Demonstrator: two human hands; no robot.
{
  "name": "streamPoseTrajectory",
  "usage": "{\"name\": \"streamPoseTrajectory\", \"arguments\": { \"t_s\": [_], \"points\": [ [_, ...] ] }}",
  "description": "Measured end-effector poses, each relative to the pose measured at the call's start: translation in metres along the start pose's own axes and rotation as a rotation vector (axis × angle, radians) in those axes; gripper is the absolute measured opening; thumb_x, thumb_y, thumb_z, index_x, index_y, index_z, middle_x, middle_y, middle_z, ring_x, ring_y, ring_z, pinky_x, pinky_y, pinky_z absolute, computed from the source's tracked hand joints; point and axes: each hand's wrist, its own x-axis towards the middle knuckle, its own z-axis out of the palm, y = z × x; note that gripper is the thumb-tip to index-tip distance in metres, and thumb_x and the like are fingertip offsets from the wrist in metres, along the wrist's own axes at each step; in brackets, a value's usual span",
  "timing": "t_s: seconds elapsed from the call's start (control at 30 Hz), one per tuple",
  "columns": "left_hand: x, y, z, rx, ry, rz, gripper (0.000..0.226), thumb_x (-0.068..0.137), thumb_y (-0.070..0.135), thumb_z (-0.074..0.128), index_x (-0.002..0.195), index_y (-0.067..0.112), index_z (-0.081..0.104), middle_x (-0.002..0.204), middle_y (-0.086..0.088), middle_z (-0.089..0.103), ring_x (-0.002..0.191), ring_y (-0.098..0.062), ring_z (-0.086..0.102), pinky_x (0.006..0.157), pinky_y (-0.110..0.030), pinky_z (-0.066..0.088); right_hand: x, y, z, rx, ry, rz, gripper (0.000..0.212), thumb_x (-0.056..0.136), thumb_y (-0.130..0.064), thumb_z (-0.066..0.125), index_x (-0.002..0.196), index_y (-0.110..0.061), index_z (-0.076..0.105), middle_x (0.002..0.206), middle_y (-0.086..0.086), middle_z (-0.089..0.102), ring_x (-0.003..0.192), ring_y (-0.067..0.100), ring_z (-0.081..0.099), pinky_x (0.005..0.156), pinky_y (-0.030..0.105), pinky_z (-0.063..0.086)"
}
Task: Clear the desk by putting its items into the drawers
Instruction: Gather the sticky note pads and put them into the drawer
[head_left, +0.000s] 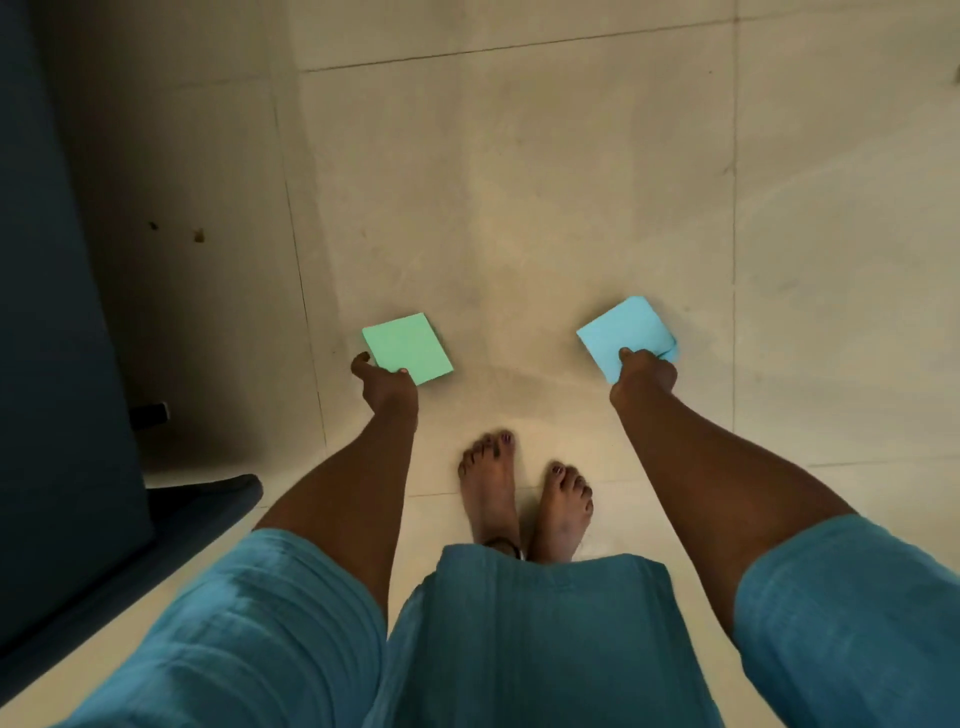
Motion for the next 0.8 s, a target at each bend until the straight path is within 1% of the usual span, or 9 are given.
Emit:
{"name": "streamPoseTrajectory", "arguments": {
  "t_s": [0.07,0.13,0.23,0.33,0.43,0.47,0.57,0.7,0.8],
  "points": [
    [-0.024,0.002,-0.003,-0.021,-0.082,-0.047,0.060,0.091,0.000,0.048,0.144,0.017,0.025,0.132,-0.016,0.052,0.111,-0.032,0.058,0.093,-0.040,0.050,-0.012,0.004,-0.017,-0.033,-0.010,-0.035,0.037,0.082,0.004,0.062,0.118,-0.001,0.057,0.112,0.011,0.061,0.091,0.020,0.054,0.077,0.030,0.045],
    [-0.052,0.005,-0.005,0.003,-0.160,-0.005,0.055,0.090,-0.005,0.050,0.140,0.009,0.032,0.133,-0.018,0.050,0.102,-0.027,0.057,0.079,-0.036,0.053,-0.022,0.008,-0.041,-0.043,-0.017,-0.059,0.030,0.080,0.008,0.060,0.109,0.000,0.058,0.103,0.010,0.059,0.087,0.021,0.055,0.071,0.028,0.045],
    [-0.110,0.011,-0.010,0.062,-0.261,0.042,0.048,0.088,-0.009,0.054,0.132,0.005,0.040,0.129,-0.018,0.051,0.103,-0.029,0.058,0.084,-0.036,0.053,-0.047,0.004,-0.086,0.090,0.063,-0.031,0.030,0.083,0.013,0.051,0.083,-0.016,0.047,0.095,0.005,0.052,0.070,0.015,0.052,0.053,0.022,0.040],
    [-0.172,0.015,-0.013,0.194,-0.318,0.127,0.044,0.085,-0.005,0.061,0.123,0.010,0.046,0.122,-0.014,0.056,0.100,-0.031,0.062,0.085,-0.038,0.056,-0.071,-0.002,-0.139,0.196,0.112,-0.005,0.036,0.083,0.013,0.052,0.094,-0.020,0.043,0.092,0.006,0.053,0.074,0.017,0.053,0.055,0.023,0.041],
    [-0.244,0.024,-0.010,0.317,-0.376,0.280,0.038,0.085,-0.004,0.062,0.119,0.009,0.051,0.112,-0.007,0.057,0.086,-0.024,0.060,0.054,-0.013,0.052,-0.091,-0.008,-0.198,0.237,0.107,0.021,0.031,0.083,0.006,0.058,0.106,-0.013,0.057,0.114,0.015,0.062,0.088,0.025,0.057,0.078,0.038,0.051],
    [-0.273,0.027,-0.009,0.325,-0.422,0.316,0.037,0.085,-0.005,0.061,0.119,0.008,0.052,0.111,-0.009,0.057,0.085,-0.022,0.058,0.052,-0.011,0.051,-0.098,-0.012,-0.221,0.249,0.102,0.021,0.028,0.084,0.005,0.058,0.110,-0.006,0.060,0.115,0.017,0.063,0.089,0.025,0.057,0.080,0.038,0.051],
    [-0.359,0.037,-0.008,0.335,-0.558,0.354,0.037,0.085,-0.007,0.060,0.117,0.007,0.053,0.120,-0.018,0.057,0.086,-0.023,0.059,0.070,-0.029,0.055,-0.133,-0.023,-0.290,0.394,0.138,0.033,0.029,0.087,0.005,0.056,0.116,0.003,0.060,0.109,0.018,0.062,0.088,0.024,0.056,0.067,0.027,0.049],
    [-0.472,0.043,-0.021,0.429,-0.687,0.492,0.036,0.084,-0.007,0.061,0.116,0.006,0.054,0.119,-0.020,0.059,0.087,-0.027,0.062,0.063,-0.030,0.057,-0.182,-0.038,-0.383,0.648,0.209,0.094,0.033,0.083,0.004,0.059,0.116,0.000,0.062,0.097,0.013,0.061,0.088,0.028,0.058,0.077,0.036,0.046],
    [-0.549,0.039,-0.037,0.523,-0.779,0.585,0.034,0.087,-0.007,0.057,0.118,0.005,0.052,0.118,-0.021,0.060,0.089,-0.028,0.062,0.068,-0.032,0.057,-0.215,-0.049,-0.452,0.856,0.250,0.138,0.035,0.082,0.007,0.060,0.116,-0.001,0.062,0.099,0.013,0.060,0.089,0.029,0.057,0.077,0.037,0.048]
  ]
}}
